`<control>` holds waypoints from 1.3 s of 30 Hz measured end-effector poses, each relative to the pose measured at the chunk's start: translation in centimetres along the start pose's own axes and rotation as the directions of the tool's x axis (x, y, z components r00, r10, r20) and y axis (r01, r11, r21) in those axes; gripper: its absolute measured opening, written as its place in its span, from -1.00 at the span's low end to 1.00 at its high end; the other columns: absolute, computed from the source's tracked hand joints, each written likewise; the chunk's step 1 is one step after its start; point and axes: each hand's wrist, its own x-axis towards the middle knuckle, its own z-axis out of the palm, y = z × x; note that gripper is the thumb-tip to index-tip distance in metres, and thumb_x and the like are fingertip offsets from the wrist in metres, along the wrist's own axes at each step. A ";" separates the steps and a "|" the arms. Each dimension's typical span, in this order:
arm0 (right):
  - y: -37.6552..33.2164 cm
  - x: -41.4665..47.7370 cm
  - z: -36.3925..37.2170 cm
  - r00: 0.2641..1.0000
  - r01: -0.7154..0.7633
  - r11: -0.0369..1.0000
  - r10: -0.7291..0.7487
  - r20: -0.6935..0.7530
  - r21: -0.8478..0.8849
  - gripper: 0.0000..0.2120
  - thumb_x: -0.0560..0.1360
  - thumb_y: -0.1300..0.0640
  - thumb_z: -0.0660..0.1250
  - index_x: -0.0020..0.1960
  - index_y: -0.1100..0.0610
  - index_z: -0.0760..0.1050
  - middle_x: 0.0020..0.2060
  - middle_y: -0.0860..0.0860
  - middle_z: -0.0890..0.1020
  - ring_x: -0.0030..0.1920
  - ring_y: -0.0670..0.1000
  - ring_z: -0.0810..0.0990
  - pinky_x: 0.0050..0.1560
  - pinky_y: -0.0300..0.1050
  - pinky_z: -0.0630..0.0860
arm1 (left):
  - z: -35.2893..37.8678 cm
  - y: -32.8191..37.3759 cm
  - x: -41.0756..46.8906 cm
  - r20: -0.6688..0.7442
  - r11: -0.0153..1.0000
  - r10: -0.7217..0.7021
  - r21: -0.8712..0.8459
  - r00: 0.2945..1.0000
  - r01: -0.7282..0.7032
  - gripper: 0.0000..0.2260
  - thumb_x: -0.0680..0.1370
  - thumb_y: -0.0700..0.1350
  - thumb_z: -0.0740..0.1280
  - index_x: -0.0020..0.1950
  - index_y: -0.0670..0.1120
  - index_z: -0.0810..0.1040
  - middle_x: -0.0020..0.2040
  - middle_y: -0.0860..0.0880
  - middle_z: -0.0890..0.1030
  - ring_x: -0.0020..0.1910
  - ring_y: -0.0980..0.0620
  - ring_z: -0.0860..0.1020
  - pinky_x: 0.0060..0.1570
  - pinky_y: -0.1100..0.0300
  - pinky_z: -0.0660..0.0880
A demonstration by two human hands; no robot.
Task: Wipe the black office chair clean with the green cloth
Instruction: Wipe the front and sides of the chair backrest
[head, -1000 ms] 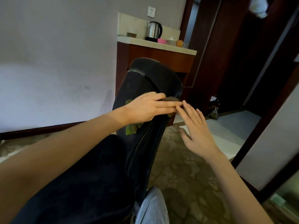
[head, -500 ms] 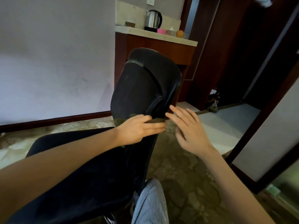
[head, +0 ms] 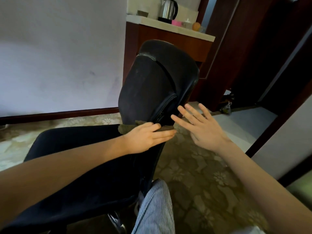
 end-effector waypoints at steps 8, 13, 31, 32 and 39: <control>-1.7 -0.5 0.3 0.999 0.034 0.999 -0.034 0.014 0.022 -0.18 0.40 0.25 0.13 0.54 0.03 -0.23 0.51 0.00 -0.28 0.51 0.00 -0.24 0.47 0.06 -0.29 | 3.8 4.5 -4.6 0.091 0.997 0.052 0.054 0.995 -0.057 -0.61 0.52 -0.22 0.06 0.36 -0.11 0.30 0.33 0.07 0.47 0.01 -0.01 0.37 -0.06 0.17 0.31; -2.0 -0.7 0.3 0.990 0.131 0.991 -0.130 0.061 -0.014 0.00 0.31 0.24 0.34 0.54 0.06 -0.22 0.51 0.02 -0.27 0.51 0.02 -0.25 0.47 0.07 -0.31 | 2.2 2.1 -3.1 0.043 0.984 0.099 0.142 0.994 -0.104 -0.60 0.53 -0.21 0.08 0.37 -0.07 0.37 0.28 0.07 0.52 0.05 -0.02 0.36 -0.02 0.16 0.29; -4.1 -0.5 1.2 0.994 0.083 0.996 -0.084 0.071 0.020 0.09 0.25 0.23 0.45 0.54 0.01 -0.20 0.48 -0.04 0.08 0.50 0.08 -0.28 0.47 0.08 -0.27 | 6.1 8.4 -6.8 0.218 0.989 0.128 0.043 0.968 -0.141 -0.57 0.41 -0.09 0.32 0.29 -0.05 0.50 0.15 0.11 0.59 0.00 0.10 0.51 -0.07 0.27 0.37; -3.9 -0.5 1.1 0.994 0.091 0.996 -0.091 0.067 0.013 0.07 0.26 0.23 0.44 0.54 0.01 -0.19 0.49 -0.03 0.06 0.51 0.08 -0.27 0.47 0.09 -0.27 | 5.9 7.5 -6.7 0.175 0.986 0.138 0.072 0.975 -0.152 -0.60 0.48 -0.13 0.24 0.32 -0.06 0.45 0.15 0.12 0.59 0.01 0.09 0.49 -0.06 0.27 0.35; -3.2 0.4 0.3 1.000 -0.002 1.000 0.002 -0.007 -0.009 -0.29 0.43 0.13 0.10 0.54 0.08 -0.06 0.52 0.00 -0.21 0.52 0.00 -0.19 0.48 0.08 -0.25 | 0.1 -1.1 -1.8 -0.168 0.997 -0.072 0.008 0.983 0.074 -0.61 0.60 -0.29 0.01 0.42 -0.10 0.23 0.35 0.02 0.39 -0.06 -0.06 0.43 -0.17 0.14 0.39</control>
